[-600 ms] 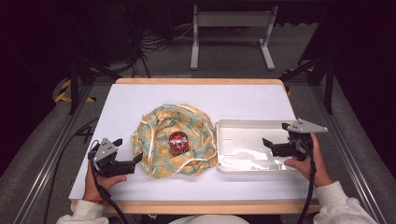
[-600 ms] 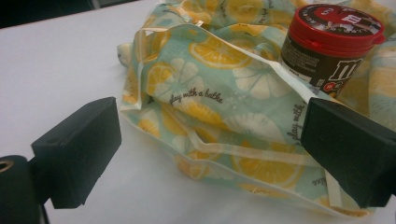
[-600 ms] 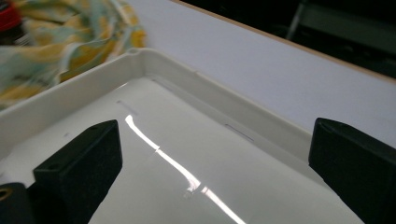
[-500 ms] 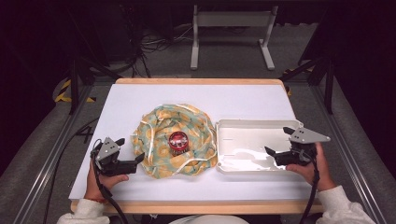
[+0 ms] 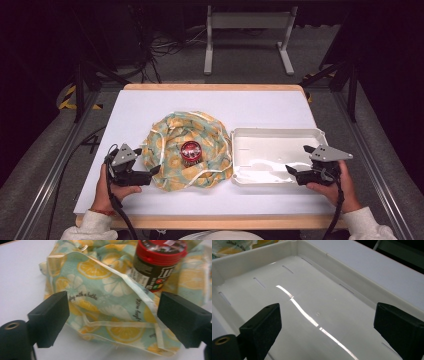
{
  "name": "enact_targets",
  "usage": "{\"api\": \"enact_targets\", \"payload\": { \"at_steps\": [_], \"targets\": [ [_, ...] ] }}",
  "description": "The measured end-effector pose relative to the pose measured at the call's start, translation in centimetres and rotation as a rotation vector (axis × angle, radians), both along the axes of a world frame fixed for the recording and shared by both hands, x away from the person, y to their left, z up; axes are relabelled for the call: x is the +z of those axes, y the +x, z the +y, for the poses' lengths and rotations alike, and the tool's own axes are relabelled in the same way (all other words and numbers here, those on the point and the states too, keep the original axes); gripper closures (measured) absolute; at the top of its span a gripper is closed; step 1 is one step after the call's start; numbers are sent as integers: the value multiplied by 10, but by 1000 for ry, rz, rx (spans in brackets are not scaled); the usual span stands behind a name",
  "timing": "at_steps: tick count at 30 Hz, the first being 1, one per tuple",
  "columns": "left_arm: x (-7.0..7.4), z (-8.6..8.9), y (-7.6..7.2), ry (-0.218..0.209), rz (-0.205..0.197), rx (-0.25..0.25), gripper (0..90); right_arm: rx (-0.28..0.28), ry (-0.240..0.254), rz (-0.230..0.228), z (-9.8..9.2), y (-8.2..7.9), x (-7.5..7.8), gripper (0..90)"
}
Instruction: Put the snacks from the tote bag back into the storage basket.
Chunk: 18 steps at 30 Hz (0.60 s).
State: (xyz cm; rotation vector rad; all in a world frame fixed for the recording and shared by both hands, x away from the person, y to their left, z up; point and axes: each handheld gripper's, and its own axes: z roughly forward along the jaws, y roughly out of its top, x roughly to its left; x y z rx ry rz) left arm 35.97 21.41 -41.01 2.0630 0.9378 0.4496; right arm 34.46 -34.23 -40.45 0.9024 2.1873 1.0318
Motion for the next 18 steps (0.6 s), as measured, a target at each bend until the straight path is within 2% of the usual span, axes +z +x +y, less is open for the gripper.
{"api": "enact_targets", "payload": {
  "at_steps": [1, 2, 4, 8, 11, 14, 16, 18],
  "targets": [
    [0, 0, 0, 0, 0, 0, 135, 0, 0, 0, 0, 0, 0, 90],
    [4, -4, 2, -4, 34, 7, 135, -3, -2, 8, 1, -1, -1, 92],
    [15, -15, 4, 34, 49, 10, 138, -1, -16, 7, 2, -2, -1, 92],
    [28, -37, 12, 68, 107, -2, 161, 0, -23, 13, 3, -2, -3, 92],
    [34, -52, 19, 116, 115, -40, 162, 3, -25, 20, 3, -2, -4, 92],
    [36, -62, 28, 136, 123, -56, 162, 14, -34, 19, 4, -2, -4, 92],
    [38, -72, 36, 141, 138, -90, 162, 18, -38, 19, 5, -2, -4, 92],
    [39, -82, 42, 193, 141, -116, 148, 20, -39, 19, 5, -2, -4, 92]
  ]
}}
